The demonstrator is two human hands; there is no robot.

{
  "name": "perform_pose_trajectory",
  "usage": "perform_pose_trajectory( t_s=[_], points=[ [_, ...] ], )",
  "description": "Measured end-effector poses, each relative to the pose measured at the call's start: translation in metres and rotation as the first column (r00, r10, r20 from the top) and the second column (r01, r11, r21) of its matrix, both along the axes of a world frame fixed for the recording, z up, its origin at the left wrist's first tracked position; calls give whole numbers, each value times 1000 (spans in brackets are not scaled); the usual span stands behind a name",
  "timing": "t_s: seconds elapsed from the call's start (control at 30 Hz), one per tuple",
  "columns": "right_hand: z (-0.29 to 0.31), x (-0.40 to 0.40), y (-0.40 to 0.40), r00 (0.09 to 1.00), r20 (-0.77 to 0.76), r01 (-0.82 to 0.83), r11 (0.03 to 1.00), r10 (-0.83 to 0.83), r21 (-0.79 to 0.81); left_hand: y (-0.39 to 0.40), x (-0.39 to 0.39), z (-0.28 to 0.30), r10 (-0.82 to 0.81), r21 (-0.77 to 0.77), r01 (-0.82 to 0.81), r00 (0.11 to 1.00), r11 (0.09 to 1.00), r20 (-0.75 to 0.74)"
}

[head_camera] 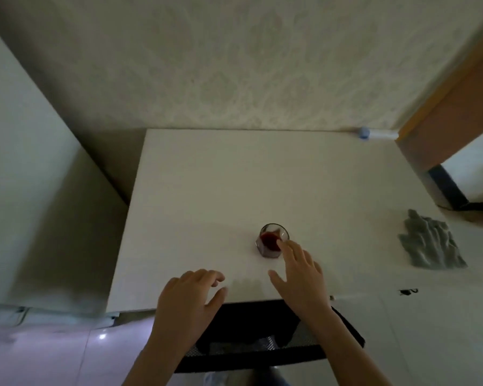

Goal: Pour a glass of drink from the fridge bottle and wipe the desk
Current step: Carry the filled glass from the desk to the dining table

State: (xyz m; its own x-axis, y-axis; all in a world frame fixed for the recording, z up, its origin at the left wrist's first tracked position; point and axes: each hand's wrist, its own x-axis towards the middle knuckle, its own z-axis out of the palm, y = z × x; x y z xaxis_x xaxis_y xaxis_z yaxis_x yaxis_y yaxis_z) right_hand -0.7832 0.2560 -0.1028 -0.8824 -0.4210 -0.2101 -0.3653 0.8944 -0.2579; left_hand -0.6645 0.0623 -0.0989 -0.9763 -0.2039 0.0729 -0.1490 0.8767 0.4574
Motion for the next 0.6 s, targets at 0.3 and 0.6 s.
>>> perform_pose_trajectory(
  t_s=[0.3,0.6],
  points=[
    [-50,-82,-4,976,132,-179,984,175,18,38,-34,-23,227,27,-232,966,972,124],
    [-71,-110,-6,936,181,-299,953,303,-54,74,-42,-23,400,3,-410,892,912,210]
  ],
)
